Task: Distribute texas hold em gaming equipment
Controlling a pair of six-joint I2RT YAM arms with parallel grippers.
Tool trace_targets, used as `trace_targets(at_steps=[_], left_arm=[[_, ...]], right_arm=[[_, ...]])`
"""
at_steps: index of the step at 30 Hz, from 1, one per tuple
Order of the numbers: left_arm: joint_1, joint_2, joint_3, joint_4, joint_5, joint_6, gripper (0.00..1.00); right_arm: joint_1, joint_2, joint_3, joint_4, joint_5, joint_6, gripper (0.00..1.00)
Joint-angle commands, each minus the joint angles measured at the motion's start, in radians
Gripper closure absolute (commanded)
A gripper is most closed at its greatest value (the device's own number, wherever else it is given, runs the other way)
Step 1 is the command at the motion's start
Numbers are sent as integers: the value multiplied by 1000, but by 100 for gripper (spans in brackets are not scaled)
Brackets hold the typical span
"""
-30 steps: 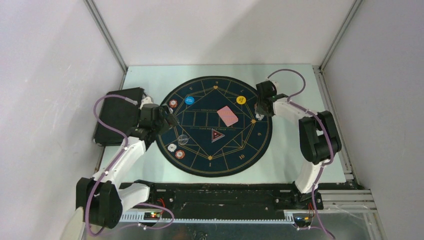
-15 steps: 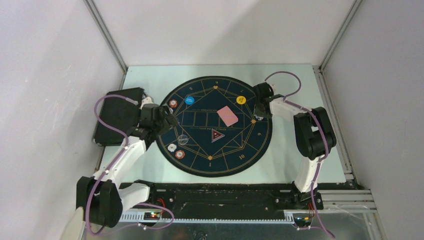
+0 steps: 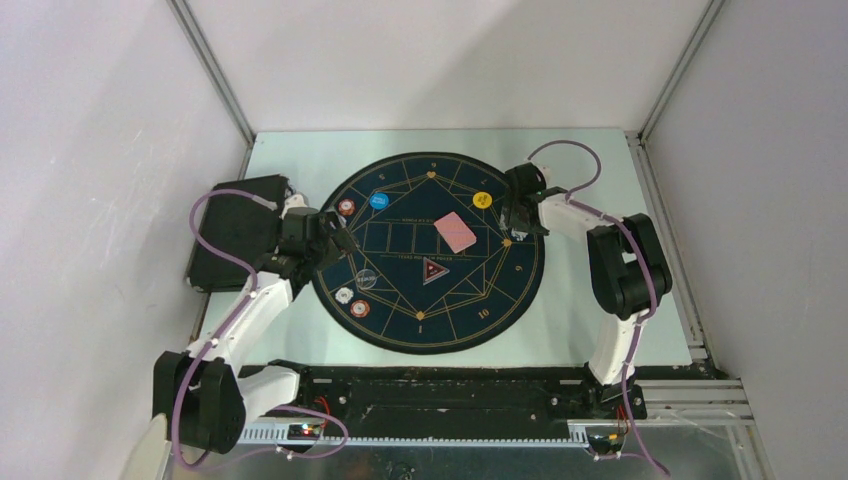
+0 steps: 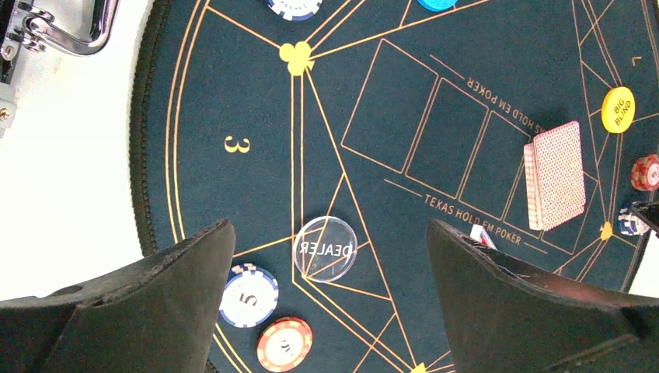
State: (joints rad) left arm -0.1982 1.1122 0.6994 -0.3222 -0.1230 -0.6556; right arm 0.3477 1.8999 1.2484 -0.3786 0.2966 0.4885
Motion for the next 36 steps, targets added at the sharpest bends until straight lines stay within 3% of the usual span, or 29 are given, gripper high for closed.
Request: trace_targets(at_steps=[1,6,11,14,21,26,29,33,36], left_arm=[[1,-8,23,31,17,4,0],[-1,-20,36,22,45,10,0],[-29,-38,46,-2,45,20,0],[-50,-44,46,-30,28,22,0],[-94,-106,-1,-54,23,13,0],[-122,-157,-45,-74,21,-4,0],[-140,-189,-77,-91,12,-27,0],[-171,-228,-111,-130,-33,-70,0],[-184,-262,-129,-139,-41,-92,0]], right_arm=[[22,-49,38,10,30,-25,26],[52,-164,37,11,40,-76,2],[108,-307,26,29,33,-131,1],[131,-371,-13,67,-55,-169,0],[153,-586,-292,446,-221,-220,0],[142,-572,-305,460,-376,-243,1],[181,-533,-305,483,-379,-415,0],[271,-398,-246,501,-262,-585,0],[290,-265,-148,430,-216,-622,1]])
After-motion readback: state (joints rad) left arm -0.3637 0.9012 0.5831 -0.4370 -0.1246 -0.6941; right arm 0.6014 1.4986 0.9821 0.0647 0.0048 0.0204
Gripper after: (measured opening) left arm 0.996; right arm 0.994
